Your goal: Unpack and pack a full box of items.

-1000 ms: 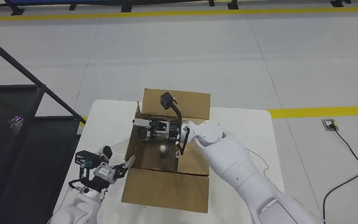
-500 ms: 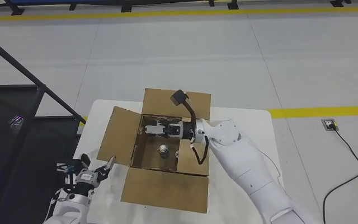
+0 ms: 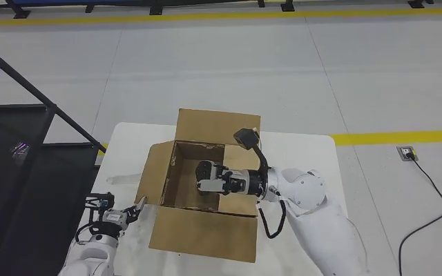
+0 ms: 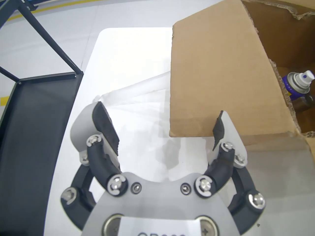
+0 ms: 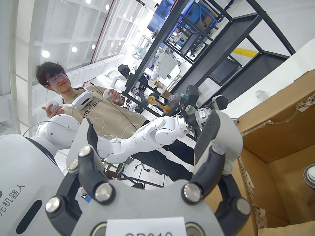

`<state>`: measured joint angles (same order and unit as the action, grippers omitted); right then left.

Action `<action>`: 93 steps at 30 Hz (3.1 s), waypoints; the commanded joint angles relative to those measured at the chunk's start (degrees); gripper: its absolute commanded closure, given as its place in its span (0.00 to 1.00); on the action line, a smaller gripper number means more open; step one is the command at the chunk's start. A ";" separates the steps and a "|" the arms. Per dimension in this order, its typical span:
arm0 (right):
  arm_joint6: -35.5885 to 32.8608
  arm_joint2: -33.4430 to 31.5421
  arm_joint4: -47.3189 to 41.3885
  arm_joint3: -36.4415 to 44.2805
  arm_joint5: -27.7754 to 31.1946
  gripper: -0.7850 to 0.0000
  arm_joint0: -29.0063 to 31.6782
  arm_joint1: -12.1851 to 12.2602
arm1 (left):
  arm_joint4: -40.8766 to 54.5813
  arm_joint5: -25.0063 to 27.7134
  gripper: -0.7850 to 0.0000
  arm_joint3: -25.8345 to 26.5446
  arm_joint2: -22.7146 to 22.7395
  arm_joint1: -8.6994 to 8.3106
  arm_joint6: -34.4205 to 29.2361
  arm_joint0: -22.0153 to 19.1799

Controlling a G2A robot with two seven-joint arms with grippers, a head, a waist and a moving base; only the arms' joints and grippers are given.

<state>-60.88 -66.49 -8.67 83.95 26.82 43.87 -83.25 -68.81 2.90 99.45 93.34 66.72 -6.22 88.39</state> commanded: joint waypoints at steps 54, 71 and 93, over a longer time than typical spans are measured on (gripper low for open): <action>-3.98 -26.81 -10.35 23.87 12.61 0.00 31.12 13.95 | 47.11 13.92 0.00 -15.43 -28.33 3.63 -38.05 -35.13; -2.08 -24.93 -12.90 21.37 14.51 0.00 29.58 18.02 | 57.30 21.32 0.00 -19.02 -32.07 4.67 -41.00 -39.99; 4.03 -29.95 -13.11 20.50 20.17 0.00 32.99 19.99 | 53.51 15.17 0.00 -15.52 -44.96 8.43 -30.22 -45.93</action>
<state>-57.93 -96.04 -21.95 104.07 45.79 76.40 -63.25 -15.28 18.31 85.10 49.54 74.76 -37.04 43.10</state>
